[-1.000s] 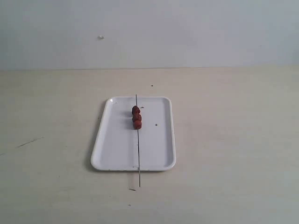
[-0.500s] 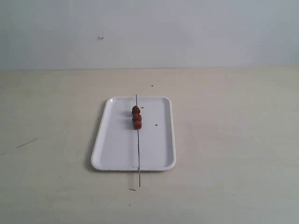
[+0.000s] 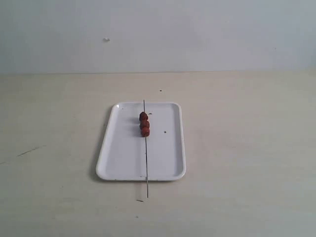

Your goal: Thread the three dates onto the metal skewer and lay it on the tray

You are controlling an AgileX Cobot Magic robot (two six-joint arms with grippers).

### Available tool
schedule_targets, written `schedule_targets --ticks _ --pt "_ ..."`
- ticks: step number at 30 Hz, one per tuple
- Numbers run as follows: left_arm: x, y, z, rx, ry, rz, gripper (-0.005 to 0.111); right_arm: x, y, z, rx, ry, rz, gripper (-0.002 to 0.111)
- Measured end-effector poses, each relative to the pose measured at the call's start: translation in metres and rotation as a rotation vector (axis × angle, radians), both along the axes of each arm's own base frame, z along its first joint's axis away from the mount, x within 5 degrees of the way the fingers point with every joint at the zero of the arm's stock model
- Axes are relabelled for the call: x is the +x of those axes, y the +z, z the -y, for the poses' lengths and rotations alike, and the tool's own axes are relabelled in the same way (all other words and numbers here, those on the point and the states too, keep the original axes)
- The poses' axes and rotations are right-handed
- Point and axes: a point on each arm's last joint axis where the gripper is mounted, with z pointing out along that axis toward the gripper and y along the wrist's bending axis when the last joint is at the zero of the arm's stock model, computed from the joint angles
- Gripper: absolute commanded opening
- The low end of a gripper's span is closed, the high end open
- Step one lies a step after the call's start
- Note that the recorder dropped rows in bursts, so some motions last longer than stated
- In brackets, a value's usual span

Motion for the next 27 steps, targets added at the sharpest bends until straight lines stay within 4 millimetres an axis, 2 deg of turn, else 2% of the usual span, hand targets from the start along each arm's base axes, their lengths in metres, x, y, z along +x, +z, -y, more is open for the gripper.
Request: schedule_targets --ticks 4,10,21,27 --pt "-0.002 -0.0068 0.0002 0.013 -0.006 -0.078 0.0 0.0 0.0 0.0 0.0 0.0 0.0 0.0" --pt "-0.0023 -0.0076 0.0001 0.018 -0.007 -0.086 0.0 0.0001 0.0008 0.0 -0.001 0.0 0.009 0.0" --pt "-0.0026 -0.0073 0.0001 0.02 -0.007 -0.082 0.0 0.0002 0.002 0.0 -0.003 0.0 0.022 0.0" --pt "-0.0069 -0.0028 0.0 0.018 -0.004 -0.012 0.0 0.0002 0.002 0.0 -0.003 0.0 0.022 0.0"
